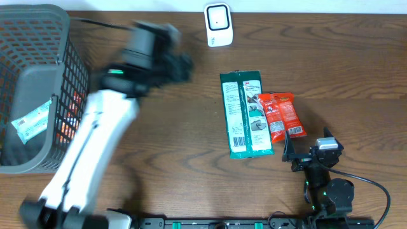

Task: Scan the item barcode
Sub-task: 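Release the glove packet and reach the left gripper into the basket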

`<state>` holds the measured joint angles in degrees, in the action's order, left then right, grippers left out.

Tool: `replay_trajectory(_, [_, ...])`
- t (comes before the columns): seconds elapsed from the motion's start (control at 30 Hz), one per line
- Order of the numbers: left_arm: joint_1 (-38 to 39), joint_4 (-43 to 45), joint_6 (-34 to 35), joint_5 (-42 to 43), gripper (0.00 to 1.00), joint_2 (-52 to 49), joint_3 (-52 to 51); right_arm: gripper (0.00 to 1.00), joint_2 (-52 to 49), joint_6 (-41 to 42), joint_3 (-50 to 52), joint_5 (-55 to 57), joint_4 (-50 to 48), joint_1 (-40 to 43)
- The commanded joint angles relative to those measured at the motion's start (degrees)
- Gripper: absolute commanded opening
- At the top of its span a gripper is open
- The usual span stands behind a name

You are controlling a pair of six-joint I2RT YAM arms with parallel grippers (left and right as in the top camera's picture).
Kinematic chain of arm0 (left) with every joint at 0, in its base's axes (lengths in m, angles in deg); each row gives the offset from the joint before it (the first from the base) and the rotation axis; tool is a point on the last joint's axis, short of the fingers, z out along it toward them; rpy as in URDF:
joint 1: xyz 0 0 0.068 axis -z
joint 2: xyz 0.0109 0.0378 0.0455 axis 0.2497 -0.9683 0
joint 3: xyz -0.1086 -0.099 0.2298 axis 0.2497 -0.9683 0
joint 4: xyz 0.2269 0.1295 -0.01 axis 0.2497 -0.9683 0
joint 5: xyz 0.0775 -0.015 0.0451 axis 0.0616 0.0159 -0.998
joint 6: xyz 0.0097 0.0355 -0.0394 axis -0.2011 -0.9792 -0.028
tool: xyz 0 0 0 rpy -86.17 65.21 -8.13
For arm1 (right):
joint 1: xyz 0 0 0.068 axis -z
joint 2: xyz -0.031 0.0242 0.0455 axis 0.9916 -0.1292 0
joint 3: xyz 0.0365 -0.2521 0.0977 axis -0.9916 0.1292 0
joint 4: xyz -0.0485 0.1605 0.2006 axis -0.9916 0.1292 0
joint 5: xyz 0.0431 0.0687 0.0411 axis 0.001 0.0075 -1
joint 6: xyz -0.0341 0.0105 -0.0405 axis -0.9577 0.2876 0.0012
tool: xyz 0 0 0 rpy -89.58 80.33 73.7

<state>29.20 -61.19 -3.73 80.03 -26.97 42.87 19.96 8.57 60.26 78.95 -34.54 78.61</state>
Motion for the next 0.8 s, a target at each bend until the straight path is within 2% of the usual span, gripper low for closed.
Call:
replay_trajectory(0.0, [-11.3, -4.3, -1.9, -2.9, 0.69, 5.2, 9.0, 0.99, 0.3, -0.7, 0.1, -0.2, 0.2, 0.6])
replay_trajectory(0.03, [-12.7, -4.6, -1.8, -3.3, 0.70, 5.5, 9.6, 0.99, 0.3, -0.7, 0.1, -0.2, 0.2, 0.5])
replay_trajectory(0.2, [-30.9, -8.6, -1.4, -3.5, 0.74, 8.2, 10.4, 0.99, 0.3, -0.7, 0.1, -0.2, 0.2, 0.6])
replay_trajectory(0.4, [-46.2, -15.7, -1.4, -3.6, 0.79, 5.1, 10.2, 0.99, 0.3, -0.7, 0.1, -0.2, 0.2, 0.6])
replay_trajectory(0.57, [-53.4, -15.9, -1.4, -3.8, 0.81, 0.8, 9.3, 0.99, 0.3, -0.7, 0.1, -0.2, 0.2, 0.5])
replay_trajectory(0.77, [-56.2, -19.5, -1.7, -4.0, 0.82, -7.8, 9.2, 0.99, 0.3, -0.7, 0.1, -0.2, 0.2, 0.6])
